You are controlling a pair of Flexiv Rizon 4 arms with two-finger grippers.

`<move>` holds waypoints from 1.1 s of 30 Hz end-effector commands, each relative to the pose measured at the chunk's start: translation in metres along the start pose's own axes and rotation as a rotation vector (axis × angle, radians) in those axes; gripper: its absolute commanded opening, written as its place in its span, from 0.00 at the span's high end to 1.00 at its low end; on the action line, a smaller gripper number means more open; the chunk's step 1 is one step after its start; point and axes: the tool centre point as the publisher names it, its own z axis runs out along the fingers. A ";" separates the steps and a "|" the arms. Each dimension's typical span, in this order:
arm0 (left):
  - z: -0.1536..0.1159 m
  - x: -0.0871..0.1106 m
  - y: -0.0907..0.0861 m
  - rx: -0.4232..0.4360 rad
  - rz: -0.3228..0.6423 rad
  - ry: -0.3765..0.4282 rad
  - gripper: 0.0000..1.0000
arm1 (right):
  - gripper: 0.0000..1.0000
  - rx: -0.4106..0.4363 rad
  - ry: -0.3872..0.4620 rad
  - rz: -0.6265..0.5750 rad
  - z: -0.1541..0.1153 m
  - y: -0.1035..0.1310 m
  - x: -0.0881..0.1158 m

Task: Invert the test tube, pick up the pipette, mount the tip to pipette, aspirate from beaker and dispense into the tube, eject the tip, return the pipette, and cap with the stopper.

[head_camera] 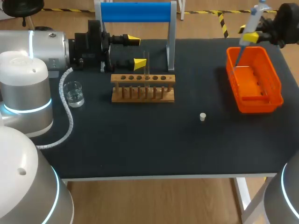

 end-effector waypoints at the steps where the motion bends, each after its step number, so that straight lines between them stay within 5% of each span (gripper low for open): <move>1: 0.001 0.001 0.001 0.004 0.001 -0.005 0.00 | 1.00 -0.010 0.016 0.002 -0.034 -0.001 -0.005; 33: 0.001 0.001 0.001 0.004 0.001 -0.005 0.00 | 1.00 0.032 0.065 0.005 -0.106 -0.017 -0.030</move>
